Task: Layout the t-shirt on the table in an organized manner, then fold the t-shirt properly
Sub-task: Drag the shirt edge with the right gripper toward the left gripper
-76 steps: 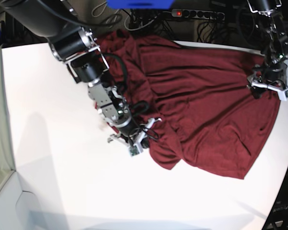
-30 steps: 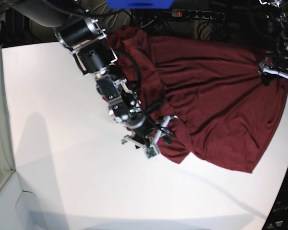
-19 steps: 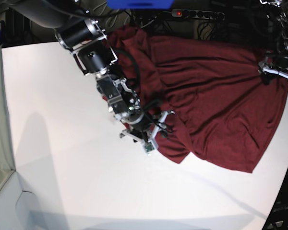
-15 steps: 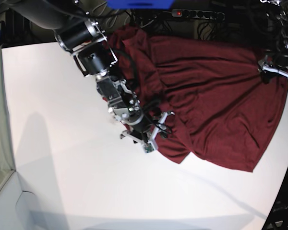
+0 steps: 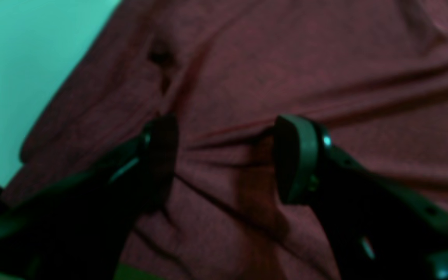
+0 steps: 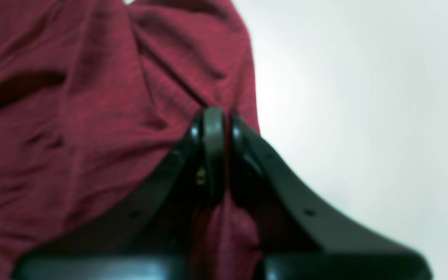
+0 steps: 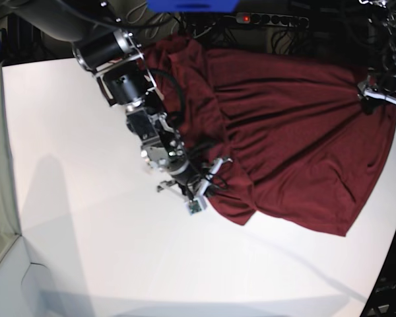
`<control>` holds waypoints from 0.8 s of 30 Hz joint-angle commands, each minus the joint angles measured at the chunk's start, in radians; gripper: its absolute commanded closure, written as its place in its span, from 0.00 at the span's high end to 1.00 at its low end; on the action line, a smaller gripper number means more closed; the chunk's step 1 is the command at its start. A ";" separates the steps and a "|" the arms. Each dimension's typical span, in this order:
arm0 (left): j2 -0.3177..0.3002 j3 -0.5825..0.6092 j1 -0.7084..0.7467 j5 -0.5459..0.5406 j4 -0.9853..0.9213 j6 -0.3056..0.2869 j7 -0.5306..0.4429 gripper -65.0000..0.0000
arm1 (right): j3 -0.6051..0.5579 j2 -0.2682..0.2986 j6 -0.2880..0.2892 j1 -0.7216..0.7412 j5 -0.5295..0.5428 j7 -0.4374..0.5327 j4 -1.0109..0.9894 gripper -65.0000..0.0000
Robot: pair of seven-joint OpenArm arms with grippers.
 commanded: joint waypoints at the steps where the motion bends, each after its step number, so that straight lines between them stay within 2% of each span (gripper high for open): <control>1: -0.011 -0.004 0.008 0.016 0.000 0.015 0.040 0.59 | 0.023 0.017 -0.010 0.026 -0.005 -0.004 0.031 0.00; 7: -0.011 -0.004 -0.009 0.017 -0.019 0.015 0.039 0.59 | 0.119 0.063 -0.010 0.028 -0.005 -0.069 0.137 0.00; 12: -0.011 -0.003 -0.028 0.017 -0.066 0.015 0.039 0.59 | 0.172 0.070 -0.010 0.029 -0.005 -0.075 0.197 0.00; 19: -0.011 0.000 -0.028 0.013 -0.060 0.013 0.039 0.59 | 0.188 0.088 -0.010 0.046 0.001 -0.077 0.279 0.00; 24: -0.005 -0.001 -0.040 0.007 0.021 0.013 0.048 0.59 | 0.177 0.091 -0.004 -0.032 -0.002 -0.101 0.421 0.00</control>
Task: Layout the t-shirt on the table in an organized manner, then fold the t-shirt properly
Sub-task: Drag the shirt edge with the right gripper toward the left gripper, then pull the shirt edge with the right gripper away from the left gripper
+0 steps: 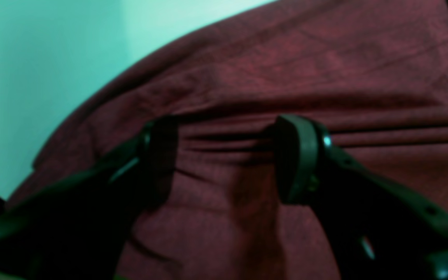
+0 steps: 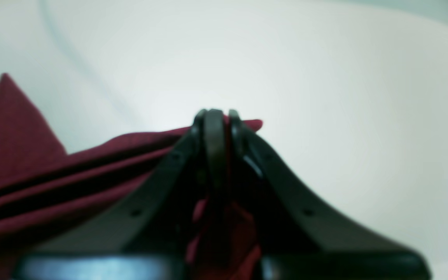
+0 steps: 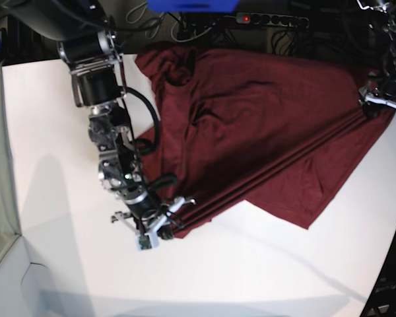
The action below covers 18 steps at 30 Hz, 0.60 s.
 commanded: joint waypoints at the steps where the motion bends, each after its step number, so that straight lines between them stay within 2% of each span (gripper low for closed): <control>1: -0.009 -0.004 -0.001 -0.005 0.035 -0.002 0.010 0.59 | -0.004 0.001 0.001 0.004 0.000 0.025 0.048 0.00; 6: 0.017 0.002 -0.018 -0.007 0.161 0.000 0.010 0.59 | -0.100 0.003 0.001 -0.078 -0.001 0.023 0.170 0.00; 11: 0.043 0.002 -0.041 -0.005 0.235 0.001 0.011 0.59 | -0.199 0.026 0.001 -0.156 -0.003 0.025 0.208 0.00; 18: 0.059 0.004 -0.117 0.005 0.192 0.001 0.011 0.59 | -0.288 0.102 0.001 -0.185 -0.004 0.023 0.171 0.00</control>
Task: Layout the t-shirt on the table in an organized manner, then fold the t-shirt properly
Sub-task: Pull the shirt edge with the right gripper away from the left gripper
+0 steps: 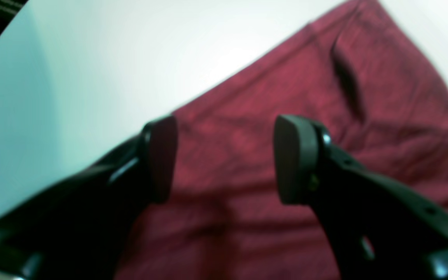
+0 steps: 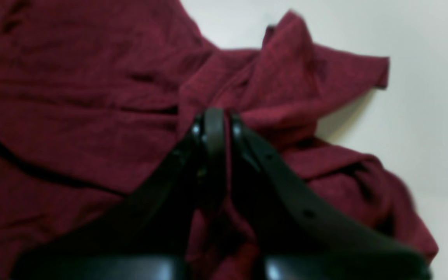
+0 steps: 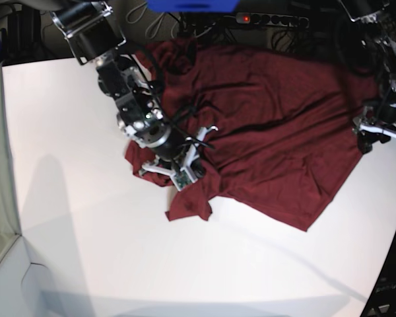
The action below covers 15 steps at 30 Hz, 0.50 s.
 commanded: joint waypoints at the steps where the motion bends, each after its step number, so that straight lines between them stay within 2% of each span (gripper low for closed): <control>1: -0.016 -0.004 -0.013 -0.010 -0.015 -0.001 -0.020 0.59 | 0.003 0.011 0.003 0.025 0.003 0.033 0.025 0.00; 4: -0.016 -0.003 -0.055 -0.010 -0.087 -0.001 -0.020 0.59 | 0.003 0.037 0.003 0.023 0.005 0.033 0.032 0.04; 8: -0.022 -0.003 -0.087 -0.010 -0.205 -0.003 -0.024 0.59 | 0.009 0.094 0.003 0.022 0.008 0.033 0.132 0.26; 12: -0.025 -0.003 -0.096 -0.010 -0.271 -0.003 -0.028 0.59 | 0.011 0.097 0.003 0.040 0.005 0.033 0.181 0.48; 14: -0.025 -0.003 -0.091 -0.010 -0.274 -0.003 -0.028 0.59 | 0.011 0.088 0.003 0.071 0.009 0.033 0.164 0.49; 15: -0.025 -0.003 -0.091 -0.010 -0.275 -0.003 -0.028 0.59 | 0.011 0.063 0.003 0.092 0.011 0.033 0.140 0.49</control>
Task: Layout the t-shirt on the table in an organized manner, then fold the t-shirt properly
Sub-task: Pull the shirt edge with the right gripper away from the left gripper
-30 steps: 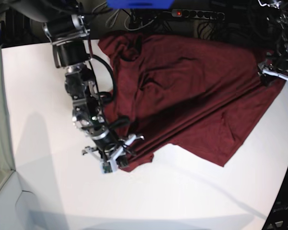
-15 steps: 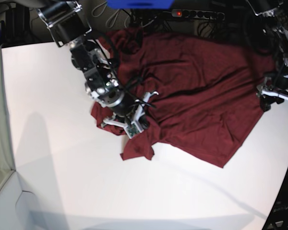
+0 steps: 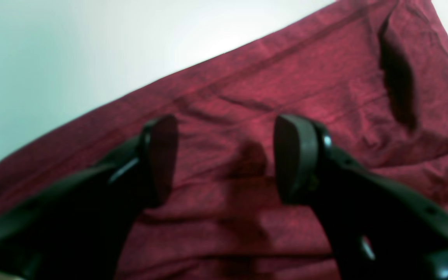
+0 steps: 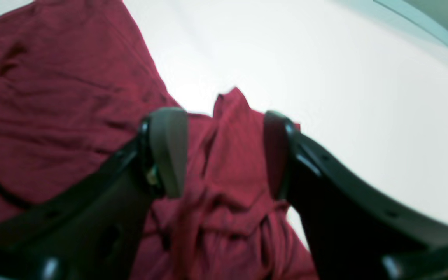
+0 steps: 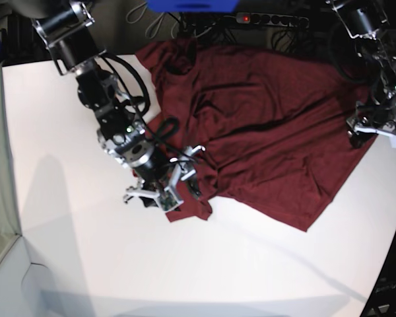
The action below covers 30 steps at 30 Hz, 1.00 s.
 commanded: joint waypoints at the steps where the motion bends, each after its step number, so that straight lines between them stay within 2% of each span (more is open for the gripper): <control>1: -0.012 -0.002 0.002 0.005 0.004 0.003 0.009 0.59 | 0.005 -0.038 0.001 0.054 -0.002 0.029 -0.021 0.49; 8: -0.006 -0.002 0.030 0.066 0.012 0.003 0.008 0.59 | 0.005 -0.184 0.001 0.295 -0.002 0.037 -0.466 0.49; 13: -0.006 -0.007 0.037 0.065 0.012 0.003 0.008 0.59 | 0.005 -0.227 0.001 0.376 -0.004 0.041 -0.632 0.49; 23: -0.006 -0.006 0.037 0.063 0.012 0.001 0.008 0.59 | 0.005 -0.213 -0.005 0.384 -0.005 0.069 -0.682 0.47; 30: -0.006 -0.010 0.037 0.063 0.012 0.001 0.008 0.59 | 0.005 -0.204 -0.007 0.398 -0.005 0.077 -0.813 0.19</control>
